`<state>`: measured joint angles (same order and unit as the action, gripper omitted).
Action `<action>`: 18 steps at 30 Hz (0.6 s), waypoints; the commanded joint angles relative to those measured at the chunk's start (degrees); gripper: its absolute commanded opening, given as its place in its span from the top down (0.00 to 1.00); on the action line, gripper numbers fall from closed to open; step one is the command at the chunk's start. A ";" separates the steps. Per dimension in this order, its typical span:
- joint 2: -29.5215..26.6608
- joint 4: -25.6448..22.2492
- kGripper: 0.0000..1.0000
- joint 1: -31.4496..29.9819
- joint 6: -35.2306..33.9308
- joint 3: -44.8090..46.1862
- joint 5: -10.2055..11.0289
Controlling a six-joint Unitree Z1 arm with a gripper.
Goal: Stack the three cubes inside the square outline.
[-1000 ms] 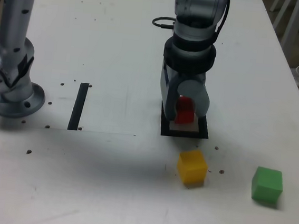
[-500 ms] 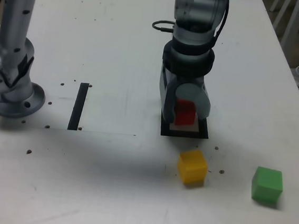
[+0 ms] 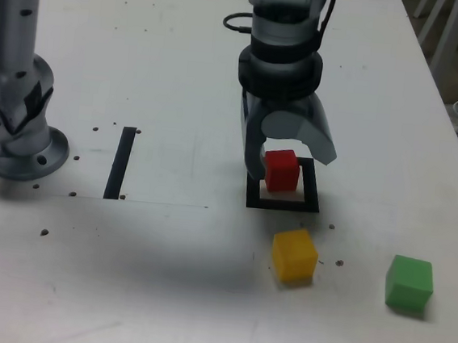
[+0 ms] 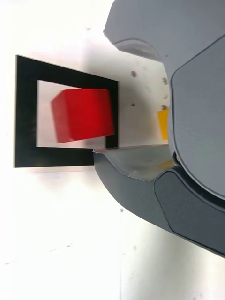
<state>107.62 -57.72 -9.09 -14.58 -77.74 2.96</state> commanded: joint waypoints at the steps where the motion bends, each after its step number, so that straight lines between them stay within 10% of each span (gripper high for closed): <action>1: -0.91 -0.33 0.01 -1.04 -0.71 -0.07 -0.31; 18: -2.78 -4.20 0.01 -3.09 -1.90 -1.28 -0.42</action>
<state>105.50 -61.40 -11.87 -16.18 -78.62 2.43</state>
